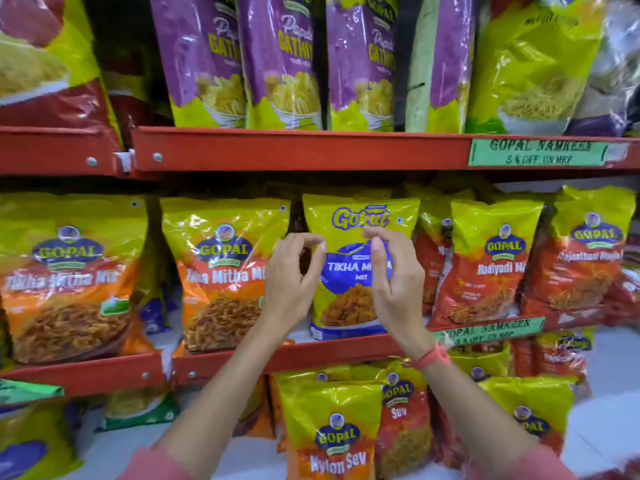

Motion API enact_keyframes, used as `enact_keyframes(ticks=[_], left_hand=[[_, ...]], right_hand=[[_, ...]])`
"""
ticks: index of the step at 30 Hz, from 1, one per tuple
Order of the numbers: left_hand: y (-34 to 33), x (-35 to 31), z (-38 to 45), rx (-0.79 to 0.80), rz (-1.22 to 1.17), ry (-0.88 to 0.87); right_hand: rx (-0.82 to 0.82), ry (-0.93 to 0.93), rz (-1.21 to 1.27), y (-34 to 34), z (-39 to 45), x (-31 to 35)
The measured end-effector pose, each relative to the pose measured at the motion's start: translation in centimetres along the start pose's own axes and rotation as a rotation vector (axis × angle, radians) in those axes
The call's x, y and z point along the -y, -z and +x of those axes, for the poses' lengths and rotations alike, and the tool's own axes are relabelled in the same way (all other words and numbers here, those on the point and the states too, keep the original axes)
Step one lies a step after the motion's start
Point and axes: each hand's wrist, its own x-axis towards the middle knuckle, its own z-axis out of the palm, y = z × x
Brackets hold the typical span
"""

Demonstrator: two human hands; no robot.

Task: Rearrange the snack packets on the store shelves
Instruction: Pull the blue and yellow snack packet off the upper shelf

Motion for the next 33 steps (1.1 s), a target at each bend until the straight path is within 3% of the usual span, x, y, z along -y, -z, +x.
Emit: enact_keyframes(ticks=[3,6,9,12,17,25,33], left_hand=[[-2.4,0.9,-1.2,0.018,0.017,0.043],[-4.7,1.8,-3.0,0.025,-0.017,0.209],[-6.2,2.7,-3.9,0.037,-0.148,0.414],[-6.9,3.4,-4.1,0.085,-0.183,0.579],[-6.7,4.6,-3.6,0.123,-0.237,0.637],[-3.0,2.5,-3.8,0.116,-0.321,0.531],[2.3,1.6,-3.3,0.148,-0.422,0.487]], right_hand=[[-0.004,-0.13,-0.096,0.3,-1.4,-3.4],[0.131,-0.396,-0.084,0.5,-3.3,-6.7],[0.312,-0.639,0.152,1.5,-4.0,-7.3],[0.381,-0.755,0.363,2.1,-3.6,-7.7],[0.342,-0.708,0.432,2.6,-3.3,-8.6],[0.261,-0.601,0.448,2.8,-3.3,-6.1],[0.24,-0.62,0.53,2.0,-3.1,-1.2]])
